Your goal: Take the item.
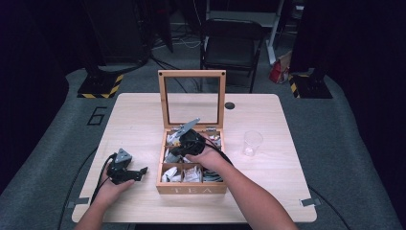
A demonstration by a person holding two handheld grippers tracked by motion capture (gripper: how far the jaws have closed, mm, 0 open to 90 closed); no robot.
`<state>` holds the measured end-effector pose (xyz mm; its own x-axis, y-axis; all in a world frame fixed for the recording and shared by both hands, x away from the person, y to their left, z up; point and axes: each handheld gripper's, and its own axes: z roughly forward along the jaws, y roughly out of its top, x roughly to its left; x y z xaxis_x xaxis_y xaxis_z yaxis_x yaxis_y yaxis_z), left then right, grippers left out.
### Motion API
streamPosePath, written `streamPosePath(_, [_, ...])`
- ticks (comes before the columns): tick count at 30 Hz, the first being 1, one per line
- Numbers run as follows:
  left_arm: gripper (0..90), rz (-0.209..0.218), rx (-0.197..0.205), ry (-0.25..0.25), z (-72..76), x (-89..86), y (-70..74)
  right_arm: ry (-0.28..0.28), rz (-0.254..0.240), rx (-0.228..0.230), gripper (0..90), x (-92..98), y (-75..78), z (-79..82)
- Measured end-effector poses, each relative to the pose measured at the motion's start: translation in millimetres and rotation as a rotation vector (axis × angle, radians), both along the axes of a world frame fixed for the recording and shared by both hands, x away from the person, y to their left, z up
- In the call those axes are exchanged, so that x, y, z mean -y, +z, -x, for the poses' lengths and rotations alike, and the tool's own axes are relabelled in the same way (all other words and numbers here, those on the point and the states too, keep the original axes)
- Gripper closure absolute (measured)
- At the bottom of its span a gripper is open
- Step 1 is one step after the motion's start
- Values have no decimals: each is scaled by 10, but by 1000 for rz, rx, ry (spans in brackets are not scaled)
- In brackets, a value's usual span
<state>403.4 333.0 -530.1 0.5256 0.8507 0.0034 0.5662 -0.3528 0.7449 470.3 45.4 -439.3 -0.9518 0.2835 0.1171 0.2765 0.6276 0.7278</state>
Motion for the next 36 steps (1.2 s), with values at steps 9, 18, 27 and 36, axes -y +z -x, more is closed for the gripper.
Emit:
streamPosePath(9, [141,-1,0,-1,0,0,0,0,-5,0,882,17,30,5])
streamPosePath(18, [141,-1,0,-1,-1,0,0,7,-17,21,884,21,108,36])
streamPosePath(27, [141,0,0,0,0,0,0,-21,-52,38,884,128,242,35])
streamPosePath(36, [141,-1,0,-1,0,-1,0,-38,-60,62,884,245,373,66])
